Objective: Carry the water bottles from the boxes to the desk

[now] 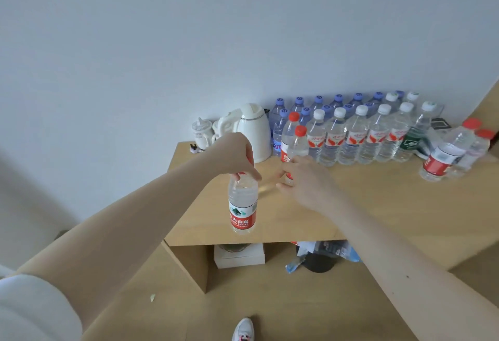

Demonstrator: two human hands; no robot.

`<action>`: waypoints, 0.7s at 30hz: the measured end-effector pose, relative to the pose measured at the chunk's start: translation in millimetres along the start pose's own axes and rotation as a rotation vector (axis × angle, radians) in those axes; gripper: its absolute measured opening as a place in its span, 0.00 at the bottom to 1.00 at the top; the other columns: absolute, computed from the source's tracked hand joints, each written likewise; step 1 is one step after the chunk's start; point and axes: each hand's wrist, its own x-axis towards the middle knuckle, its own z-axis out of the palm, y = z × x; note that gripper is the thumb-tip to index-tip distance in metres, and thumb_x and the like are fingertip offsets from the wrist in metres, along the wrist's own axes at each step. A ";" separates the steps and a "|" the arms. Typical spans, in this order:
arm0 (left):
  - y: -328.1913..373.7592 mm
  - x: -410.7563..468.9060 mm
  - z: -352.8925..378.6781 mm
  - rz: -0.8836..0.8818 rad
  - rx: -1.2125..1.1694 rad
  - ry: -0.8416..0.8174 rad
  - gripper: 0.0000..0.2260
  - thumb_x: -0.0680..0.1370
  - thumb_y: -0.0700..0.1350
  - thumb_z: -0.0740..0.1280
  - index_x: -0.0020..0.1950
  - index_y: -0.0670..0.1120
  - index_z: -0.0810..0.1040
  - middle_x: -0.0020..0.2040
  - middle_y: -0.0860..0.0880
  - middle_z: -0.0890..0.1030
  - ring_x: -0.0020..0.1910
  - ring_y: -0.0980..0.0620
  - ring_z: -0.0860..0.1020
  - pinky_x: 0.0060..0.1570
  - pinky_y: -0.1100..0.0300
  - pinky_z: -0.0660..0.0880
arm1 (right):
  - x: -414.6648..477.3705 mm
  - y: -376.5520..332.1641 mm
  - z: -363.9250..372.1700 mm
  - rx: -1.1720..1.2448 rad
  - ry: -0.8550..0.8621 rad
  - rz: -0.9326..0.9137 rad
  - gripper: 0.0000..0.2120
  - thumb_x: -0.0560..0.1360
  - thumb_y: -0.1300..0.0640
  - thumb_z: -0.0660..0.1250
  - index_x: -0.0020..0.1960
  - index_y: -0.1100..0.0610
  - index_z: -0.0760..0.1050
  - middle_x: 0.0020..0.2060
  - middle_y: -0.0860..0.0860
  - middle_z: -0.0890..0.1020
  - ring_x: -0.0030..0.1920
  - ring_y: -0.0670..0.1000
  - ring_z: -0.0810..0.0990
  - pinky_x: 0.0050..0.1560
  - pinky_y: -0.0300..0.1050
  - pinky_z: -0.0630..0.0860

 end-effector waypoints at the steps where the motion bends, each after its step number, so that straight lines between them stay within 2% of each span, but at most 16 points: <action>1: 11.3 -1.9 7.8 0.010 -0.025 -0.016 0.12 0.65 0.47 0.80 0.37 0.44 0.79 0.37 0.46 0.84 0.27 0.56 0.81 0.33 0.67 0.74 | -11.4 9.4 -1.3 -0.002 0.001 0.012 0.13 0.79 0.48 0.63 0.61 0.49 0.76 0.60 0.49 0.74 0.64 0.51 0.69 0.58 0.45 0.69; 6: 67.7 2.5 41.6 0.058 -0.026 -0.089 0.09 0.67 0.39 0.76 0.44 0.41 0.80 0.33 0.48 0.81 0.29 0.55 0.78 0.37 0.67 0.75 | -52.8 59.6 -10.8 -0.015 -0.011 0.095 0.13 0.79 0.48 0.62 0.62 0.49 0.74 0.62 0.48 0.73 0.64 0.50 0.70 0.57 0.44 0.70; 9: 99.6 21.8 54.7 0.113 -0.029 -0.097 0.09 0.67 0.37 0.73 0.46 0.39 0.80 0.38 0.46 0.83 0.31 0.53 0.80 0.43 0.61 0.79 | -61.4 90.7 -18.3 -0.006 -0.004 0.155 0.13 0.79 0.47 0.62 0.61 0.49 0.75 0.62 0.48 0.73 0.65 0.51 0.69 0.58 0.45 0.70; 11: 119.0 40.5 61.5 0.156 -0.023 -0.085 0.10 0.68 0.37 0.73 0.48 0.39 0.79 0.42 0.44 0.84 0.32 0.52 0.82 0.45 0.58 0.81 | -61.6 113.2 -22.0 0.000 -0.001 0.203 0.12 0.79 0.47 0.62 0.60 0.49 0.75 0.61 0.48 0.74 0.65 0.51 0.68 0.58 0.45 0.70; 15: 149.2 86.6 70.5 0.229 0.072 -0.036 0.09 0.69 0.42 0.74 0.47 0.42 0.79 0.42 0.47 0.82 0.34 0.52 0.80 0.42 0.57 0.80 | -51.2 160.0 -23.6 0.027 -0.023 0.291 0.11 0.79 0.48 0.63 0.59 0.50 0.76 0.60 0.48 0.74 0.64 0.51 0.68 0.59 0.46 0.71; 18: 162.8 126.5 74.9 0.261 0.221 -0.026 0.10 0.70 0.46 0.73 0.48 0.44 0.80 0.45 0.47 0.81 0.43 0.48 0.79 0.45 0.55 0.79 | -31.7 190.5 -24.8 0.052 -0.038 0.323 0.10 0.79 0.49 0.64 0.58 0.51 0.76 0.59 0.49 0.75 0.64 0.52 0.69 0.60 0.47 0.70; 21: 170.6 166.2 78.7 0.257 0.276 -0.023 0.11 0.69 0.48 0.73 0.49 0.45 0.81 0.46 0.47 0.81 0.44 0.47 0.80 0.44 0.55 0.80 | -5.2 213.7 -29.9 0.056 -0.047 0.337 0.10 0.78 0.49 0.63 0.57 0.51 0.77 0.56 0.49 0.75 0.61 0.51 0.71 0.57 0.45 0.69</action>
